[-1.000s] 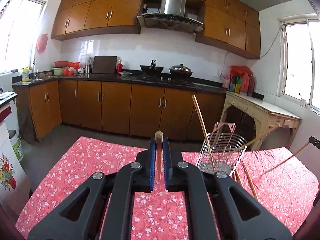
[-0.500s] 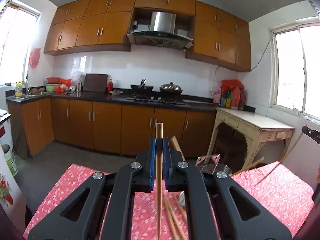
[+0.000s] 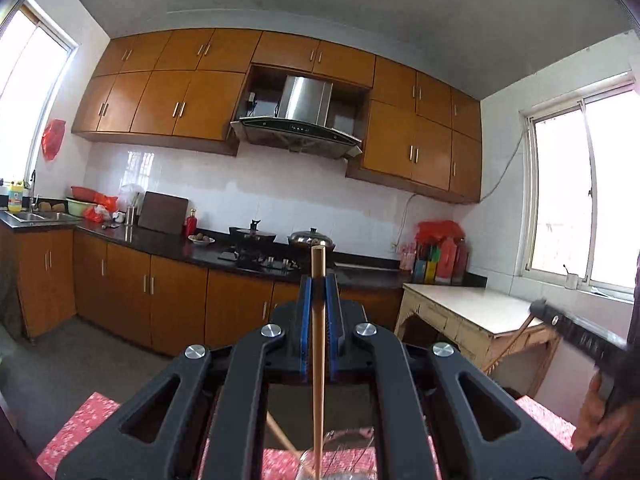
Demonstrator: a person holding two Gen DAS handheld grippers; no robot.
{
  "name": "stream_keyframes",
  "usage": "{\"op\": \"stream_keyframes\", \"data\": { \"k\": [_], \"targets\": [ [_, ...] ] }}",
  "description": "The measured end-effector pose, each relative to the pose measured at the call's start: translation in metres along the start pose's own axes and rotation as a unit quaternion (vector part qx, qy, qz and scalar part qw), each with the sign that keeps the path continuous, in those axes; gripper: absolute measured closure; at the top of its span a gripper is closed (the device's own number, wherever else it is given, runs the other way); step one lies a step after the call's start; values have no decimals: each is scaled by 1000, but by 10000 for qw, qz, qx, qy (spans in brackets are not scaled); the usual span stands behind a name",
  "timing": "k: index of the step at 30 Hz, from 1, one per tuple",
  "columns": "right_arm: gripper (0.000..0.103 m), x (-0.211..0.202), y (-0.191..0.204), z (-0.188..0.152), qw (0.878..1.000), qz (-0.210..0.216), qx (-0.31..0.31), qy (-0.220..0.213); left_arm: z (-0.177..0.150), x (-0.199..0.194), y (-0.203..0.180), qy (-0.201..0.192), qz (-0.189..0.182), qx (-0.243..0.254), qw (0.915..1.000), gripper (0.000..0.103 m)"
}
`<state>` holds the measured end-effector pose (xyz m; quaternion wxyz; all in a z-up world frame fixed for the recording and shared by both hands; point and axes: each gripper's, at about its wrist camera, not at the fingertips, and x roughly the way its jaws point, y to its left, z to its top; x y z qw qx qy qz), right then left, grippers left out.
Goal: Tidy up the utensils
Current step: 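Carry both chopsticks up and drop them into the wire holder basket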
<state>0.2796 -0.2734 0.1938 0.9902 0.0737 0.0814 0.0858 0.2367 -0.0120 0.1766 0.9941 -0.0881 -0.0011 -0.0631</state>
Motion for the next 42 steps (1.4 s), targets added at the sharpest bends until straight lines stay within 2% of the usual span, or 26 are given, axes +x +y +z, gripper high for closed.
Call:
{"op": "stream_keyframes", "data": {
  "k": [5,15,19,27,28,32,34,38,42],
  "targets": [
    [95,35,-6,-13,9986,213,118,470,-22,30,-10,91,44,20,9999,96],
    [94,97,-22,-52,9888,421,336,1389,-71,73,-13,686,228,242,9971,96],
    [83,95,-32,-61,9888,256,431,1408,-76,71,-8,821,259,289,9959,96],
    [83,69,-69,-67,9885,-213,708,1321,-62,48,11,887,405,166,9951,95],
    [83,65,-73,-69,9883,-265,727,1317,-61,44,13,892,419,153,9950,93],
    [83,46,-91,-82,9860,-460,854,1355,-63,22,26,936,542,108,9941,71],
    [83,38,-99,-99,9834,-573,926,1451,-68,11,32,971,562,123,9936,70],
    [83,27,-105,-146,9759,-817,894,1818,-91,-12,46,1240,696,211,9896,59],
    [83,21,-96,-204,9665,-899,731,2292,-135,-28,67,1846,858,167,9789,56]
  ]
}}
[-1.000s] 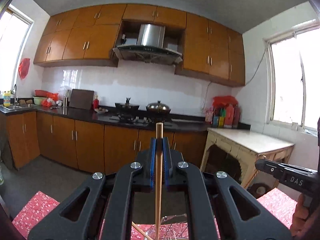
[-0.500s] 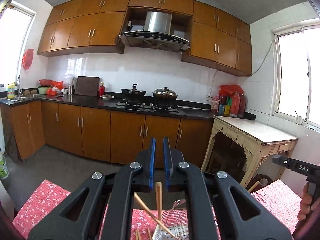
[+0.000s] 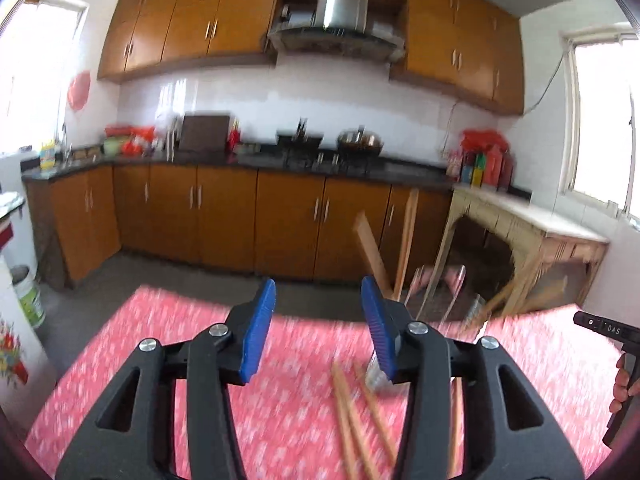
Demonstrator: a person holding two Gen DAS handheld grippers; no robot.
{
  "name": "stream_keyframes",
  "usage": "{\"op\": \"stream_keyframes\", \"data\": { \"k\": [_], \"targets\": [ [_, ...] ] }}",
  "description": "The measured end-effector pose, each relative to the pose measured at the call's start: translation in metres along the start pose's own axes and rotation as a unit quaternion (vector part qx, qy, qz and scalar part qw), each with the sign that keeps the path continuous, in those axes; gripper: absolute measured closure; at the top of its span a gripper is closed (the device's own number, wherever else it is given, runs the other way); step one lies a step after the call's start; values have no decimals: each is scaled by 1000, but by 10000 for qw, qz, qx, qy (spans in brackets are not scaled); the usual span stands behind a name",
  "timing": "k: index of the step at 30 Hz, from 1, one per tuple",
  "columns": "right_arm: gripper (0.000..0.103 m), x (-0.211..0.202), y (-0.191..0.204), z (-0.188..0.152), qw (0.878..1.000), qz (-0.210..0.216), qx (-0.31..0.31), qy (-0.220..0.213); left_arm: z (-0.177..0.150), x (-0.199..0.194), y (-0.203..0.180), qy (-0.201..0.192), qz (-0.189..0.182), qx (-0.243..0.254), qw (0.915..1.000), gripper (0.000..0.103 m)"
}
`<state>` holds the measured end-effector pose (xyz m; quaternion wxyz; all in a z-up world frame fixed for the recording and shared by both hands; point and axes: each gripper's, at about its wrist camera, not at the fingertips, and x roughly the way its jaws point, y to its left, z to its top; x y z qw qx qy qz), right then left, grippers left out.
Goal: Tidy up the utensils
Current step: 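Grasp another chopstick with the right tool while the left tool closes on one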
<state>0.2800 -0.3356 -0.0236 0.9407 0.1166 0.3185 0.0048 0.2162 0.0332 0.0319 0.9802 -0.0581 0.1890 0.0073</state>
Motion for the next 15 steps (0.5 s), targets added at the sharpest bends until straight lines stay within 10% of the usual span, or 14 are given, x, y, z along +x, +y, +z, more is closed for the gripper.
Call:
{"op": "stream_keyframes", "data": {
  "k": [7,15],
  "targets": [
    [83,30,23,-96,9951,134,-333,916,-83,10,5,1005,-77,73,9949,53],
    [83,50,56,-126,9899,-32,-606,1281,-127,20,-17,1633,-294,287,9857,53]
  ]
}}
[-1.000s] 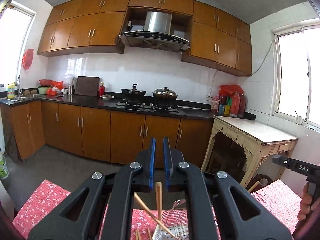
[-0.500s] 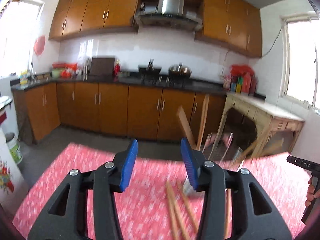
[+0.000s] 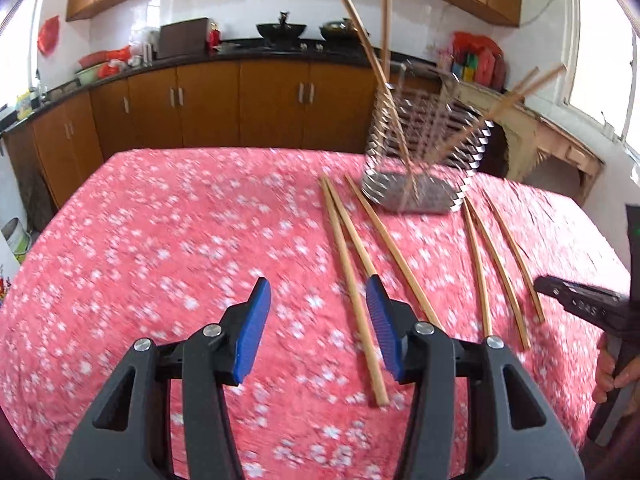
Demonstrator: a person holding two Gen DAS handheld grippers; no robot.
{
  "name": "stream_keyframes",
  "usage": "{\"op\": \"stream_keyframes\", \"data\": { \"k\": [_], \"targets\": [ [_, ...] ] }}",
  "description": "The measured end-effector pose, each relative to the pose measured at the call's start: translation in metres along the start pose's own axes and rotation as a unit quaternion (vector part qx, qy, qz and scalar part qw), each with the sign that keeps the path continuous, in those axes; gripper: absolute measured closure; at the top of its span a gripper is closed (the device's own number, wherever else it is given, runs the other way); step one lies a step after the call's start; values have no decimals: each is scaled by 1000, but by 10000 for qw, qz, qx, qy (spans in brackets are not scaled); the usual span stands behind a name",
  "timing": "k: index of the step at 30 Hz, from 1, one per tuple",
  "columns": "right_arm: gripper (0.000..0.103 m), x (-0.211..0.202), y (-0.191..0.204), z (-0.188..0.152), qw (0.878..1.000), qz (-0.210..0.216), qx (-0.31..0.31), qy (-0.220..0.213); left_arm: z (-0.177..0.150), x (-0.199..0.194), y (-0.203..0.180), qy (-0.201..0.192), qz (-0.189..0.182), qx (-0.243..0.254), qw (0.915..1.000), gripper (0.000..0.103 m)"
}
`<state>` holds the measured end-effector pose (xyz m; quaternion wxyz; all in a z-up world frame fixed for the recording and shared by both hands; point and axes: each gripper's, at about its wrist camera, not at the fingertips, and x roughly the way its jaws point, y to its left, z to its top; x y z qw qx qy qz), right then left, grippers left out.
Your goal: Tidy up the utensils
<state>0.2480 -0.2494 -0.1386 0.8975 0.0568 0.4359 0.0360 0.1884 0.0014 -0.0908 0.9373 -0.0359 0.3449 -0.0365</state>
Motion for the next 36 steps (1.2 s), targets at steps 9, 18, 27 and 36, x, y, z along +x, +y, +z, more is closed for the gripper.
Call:
{"op": "stream_keyframes", "data": {
  "k": [9,18,27,36],
  "targets": [
    [95,5,-5,1,9991,-426,-37,35,-15,18,-13,453,-57,83,9989,53],
    [95,9,-64,16,9934,-904,699,-87,-17,40,-27,949,167,357,9947,81],
    [95,10,-107,22,9875,-1147,1066,-183,8,62,18,1010,780,134,9917,96],
    [95,16,-115,27,9865,-1244,1036,-255,26,76,62,897,602,-63,9941,95]
  ]
}}
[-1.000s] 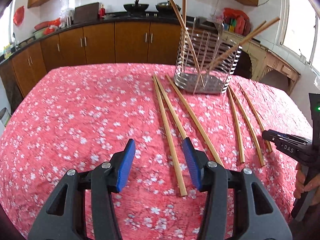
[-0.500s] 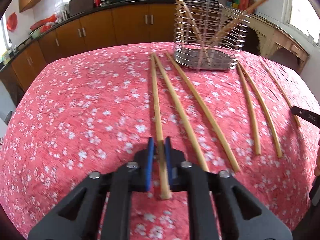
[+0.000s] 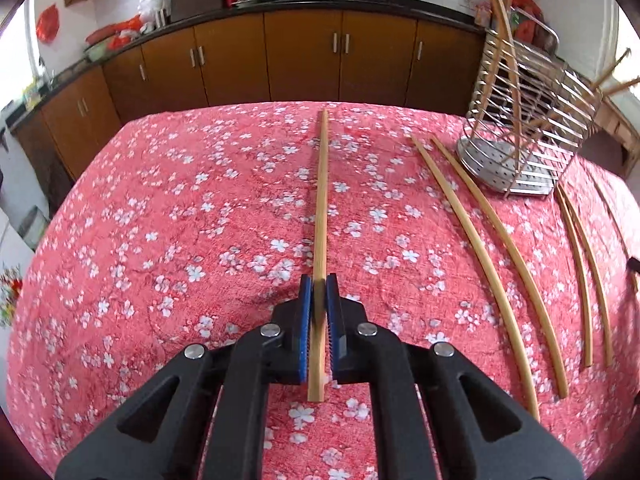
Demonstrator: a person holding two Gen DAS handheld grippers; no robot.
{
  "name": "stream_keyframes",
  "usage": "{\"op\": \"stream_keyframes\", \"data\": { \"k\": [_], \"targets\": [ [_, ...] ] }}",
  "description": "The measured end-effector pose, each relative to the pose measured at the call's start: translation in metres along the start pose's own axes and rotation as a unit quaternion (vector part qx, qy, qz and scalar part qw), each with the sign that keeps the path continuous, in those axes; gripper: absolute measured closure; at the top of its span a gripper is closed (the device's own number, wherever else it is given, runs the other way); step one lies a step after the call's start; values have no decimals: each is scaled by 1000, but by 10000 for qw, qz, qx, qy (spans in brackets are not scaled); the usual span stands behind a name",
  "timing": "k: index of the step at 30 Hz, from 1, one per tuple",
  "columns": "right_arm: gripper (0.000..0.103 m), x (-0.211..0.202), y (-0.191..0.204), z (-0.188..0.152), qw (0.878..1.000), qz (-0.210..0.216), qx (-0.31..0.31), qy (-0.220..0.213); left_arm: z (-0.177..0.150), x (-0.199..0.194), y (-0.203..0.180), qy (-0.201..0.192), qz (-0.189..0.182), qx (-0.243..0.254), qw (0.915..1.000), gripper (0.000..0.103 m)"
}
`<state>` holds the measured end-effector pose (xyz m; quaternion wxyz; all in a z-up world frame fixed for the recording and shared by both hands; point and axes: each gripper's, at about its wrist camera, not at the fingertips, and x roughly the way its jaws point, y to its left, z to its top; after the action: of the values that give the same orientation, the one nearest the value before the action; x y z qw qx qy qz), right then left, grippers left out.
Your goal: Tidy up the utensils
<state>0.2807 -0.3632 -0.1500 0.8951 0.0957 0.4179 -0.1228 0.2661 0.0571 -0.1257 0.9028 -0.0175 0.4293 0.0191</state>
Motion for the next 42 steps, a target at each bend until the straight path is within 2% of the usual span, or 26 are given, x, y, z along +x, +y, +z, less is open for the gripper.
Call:
{"op": "stream_keyframes", "data": {
  "k": [3,4,7,12,15,17,22,24,27,29,33,38,42],
  "targets": [
    [95,1,1,1,10000,-11,0,1,-1,0,2,-8,-100,-95,9999,92],
    [95,1,2,1,10000,-16,-2,2,-1,0,2,-12,-123,-107,9999,87],
    [95,1,2,0,10000,-24,-8,0,-1,0,3,-8,3,-102,9999,58],
    [95,0,1,-2,10000,-8,7,-2,1,5,11,12,38,-80,10000,57],
    [95,0,1,-2,10000,-4,9,-1,1,6,10,12,41,-61,10000,53],
    [95,-2,2,-4,10000,-6,-31,1,-1,6,6,45,140,92,9999,39],
    [95,-8,1,-12,9999,-6,-172,4,-9,-5,-12,-136,305,613,9976,20],
    [95,-9,1,-13,9998,-36,-182,2,-11,-7,-11,-107,292,650,9974,19],
    [94,-9,1,-13,9998,-45,-169,2,-14,-1,-4,158,75,454,9988,20],
    [93,-9,0,-14,9999,-32,-158,1,-15,-2,3,169,-65,315,9993,27],
    [92,-11,-1,-17,9999,-36,-165,0,-21,-7,7,137,-202,312,9992,28],
    [92,-14,-2,-20,9998,-91,-198,4,-30,-14,0,89,-164,491,9986,49],
    [92,-18,-1,-24,9996,-156,-239,7,-34,-17,-6,63,-160,519,9985,59]
  ]
}}
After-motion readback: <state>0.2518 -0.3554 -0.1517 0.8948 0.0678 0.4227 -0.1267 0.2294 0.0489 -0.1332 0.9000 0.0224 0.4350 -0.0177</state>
